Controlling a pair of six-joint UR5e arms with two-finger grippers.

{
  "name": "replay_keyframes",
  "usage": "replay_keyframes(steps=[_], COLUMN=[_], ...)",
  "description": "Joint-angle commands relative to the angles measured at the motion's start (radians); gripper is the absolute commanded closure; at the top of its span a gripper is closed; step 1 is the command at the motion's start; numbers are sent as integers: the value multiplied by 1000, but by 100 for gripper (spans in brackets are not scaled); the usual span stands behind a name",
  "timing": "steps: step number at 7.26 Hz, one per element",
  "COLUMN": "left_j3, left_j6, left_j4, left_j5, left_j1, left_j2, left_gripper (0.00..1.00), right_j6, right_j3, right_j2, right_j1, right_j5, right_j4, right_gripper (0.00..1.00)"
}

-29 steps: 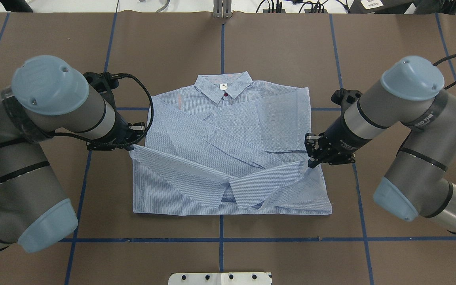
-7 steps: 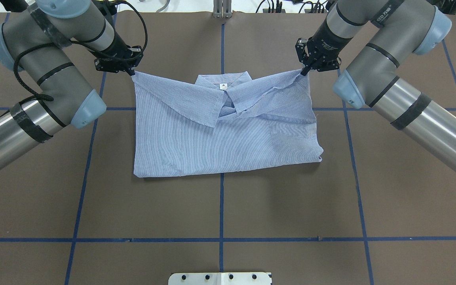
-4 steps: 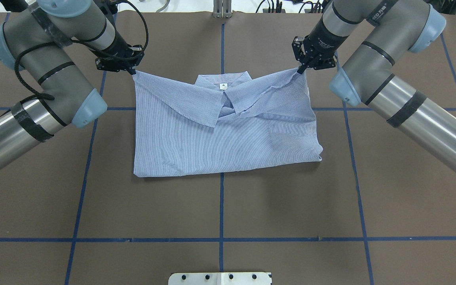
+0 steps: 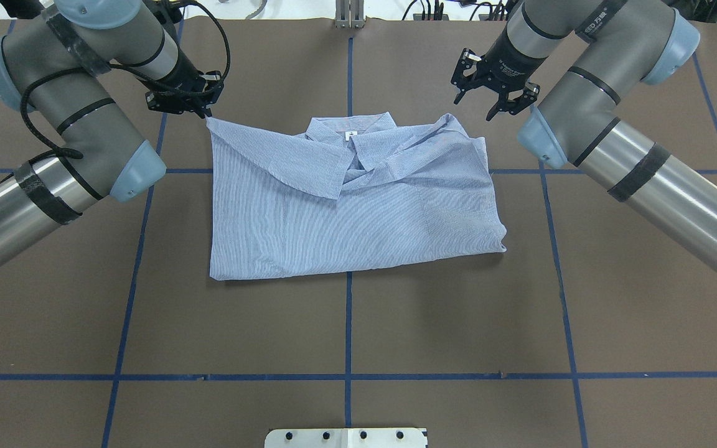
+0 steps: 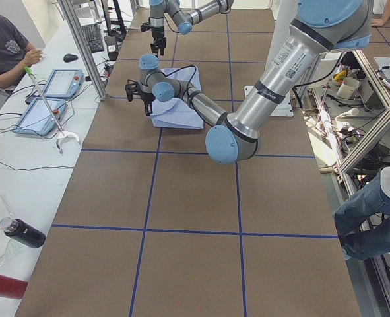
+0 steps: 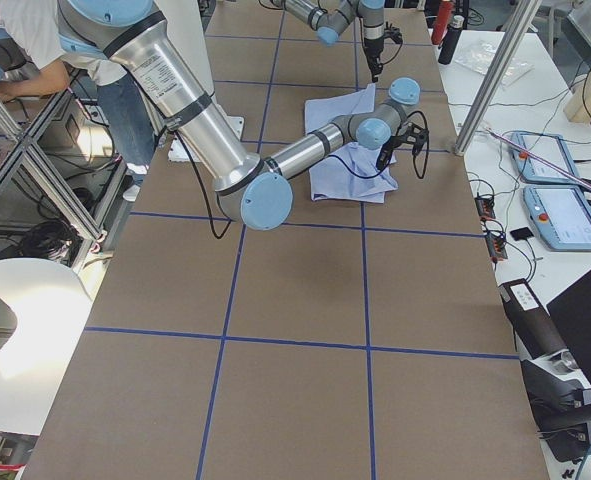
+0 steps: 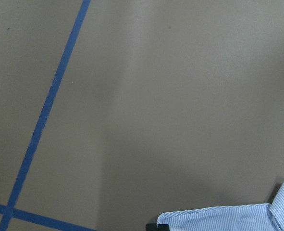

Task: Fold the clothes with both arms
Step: 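Move the right gripper to the folded shirt's side edge and grasp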

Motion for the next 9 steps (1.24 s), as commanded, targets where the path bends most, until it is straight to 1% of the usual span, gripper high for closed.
replay_keyframes(steps=[1,2,3,5,6,7,9], left_j3=[-2,-8,-29,-67,-69,-72,-72], left_j6=[1,-1,-7,-11,-13,-13,-13], left_j4=[0,1,6,15,15,15,15], left_j5=[3,3,3,3,3,3,3], left_j1=[0,0,0,0,0,0,0], left_j2=[1,2,2,5,5,5,4], left_gripper=[0,0,0,0,0,0,0], right_j6=[0,0,1,13,15,12,6], right_j3=[4,13,66,265,307,326,367], right_j2=[-11,-22,-57,-220,-279,-307,-367], right_j1=[1,1,-20,-150,-207,-238,-257], right_j5=[2,2,-9,-120,-145,-150,-139], right_j4=[1,3,3,1,1,0,-2], right_gripper=[0,0,0,0,0,0,0])
